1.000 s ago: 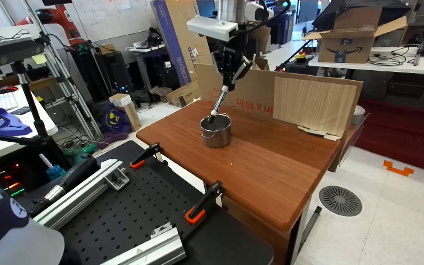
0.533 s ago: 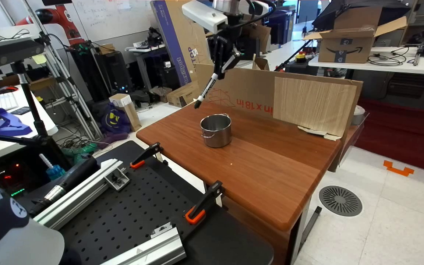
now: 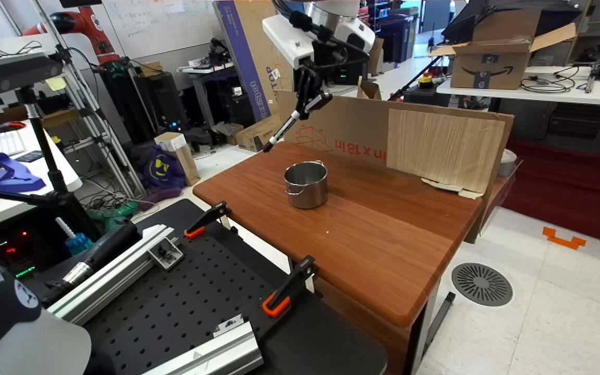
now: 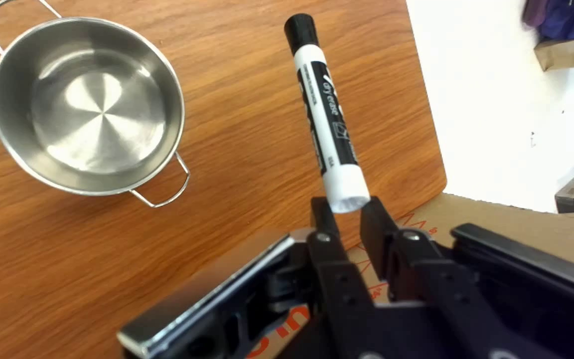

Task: Take the marker from the bowl and put it on the table

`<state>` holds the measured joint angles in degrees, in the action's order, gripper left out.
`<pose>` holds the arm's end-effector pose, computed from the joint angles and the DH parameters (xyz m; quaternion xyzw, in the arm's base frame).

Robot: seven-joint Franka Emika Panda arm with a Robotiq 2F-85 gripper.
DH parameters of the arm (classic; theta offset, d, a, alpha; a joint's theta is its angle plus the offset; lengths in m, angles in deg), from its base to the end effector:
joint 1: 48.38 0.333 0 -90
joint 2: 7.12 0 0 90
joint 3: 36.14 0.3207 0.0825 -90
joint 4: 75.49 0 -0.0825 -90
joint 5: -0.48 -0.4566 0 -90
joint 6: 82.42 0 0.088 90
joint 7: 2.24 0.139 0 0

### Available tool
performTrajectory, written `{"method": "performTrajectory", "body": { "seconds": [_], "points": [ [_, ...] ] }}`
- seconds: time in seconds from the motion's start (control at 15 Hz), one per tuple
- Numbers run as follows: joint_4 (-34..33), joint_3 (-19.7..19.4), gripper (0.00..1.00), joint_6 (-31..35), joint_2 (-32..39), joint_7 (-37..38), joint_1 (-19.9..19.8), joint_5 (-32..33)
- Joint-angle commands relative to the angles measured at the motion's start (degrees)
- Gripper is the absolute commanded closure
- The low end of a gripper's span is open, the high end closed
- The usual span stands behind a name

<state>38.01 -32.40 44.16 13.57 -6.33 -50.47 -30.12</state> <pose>0.6490 0.0491 0.2024 -0.9671 0.1239 0.0607 0.2136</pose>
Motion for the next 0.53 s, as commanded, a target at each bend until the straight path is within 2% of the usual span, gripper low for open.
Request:
{"method": "performTrajectory", "body": {
  "seconds": [0.0,0.47],
  "points": [
    [-4.0,0.8,0.95,-1.9,3.6,3.4,0.0,-1.1],
    [-9.9,0.6,0.95,-1.0,10.5,12.9,3.2,2.2]
  ]
}}
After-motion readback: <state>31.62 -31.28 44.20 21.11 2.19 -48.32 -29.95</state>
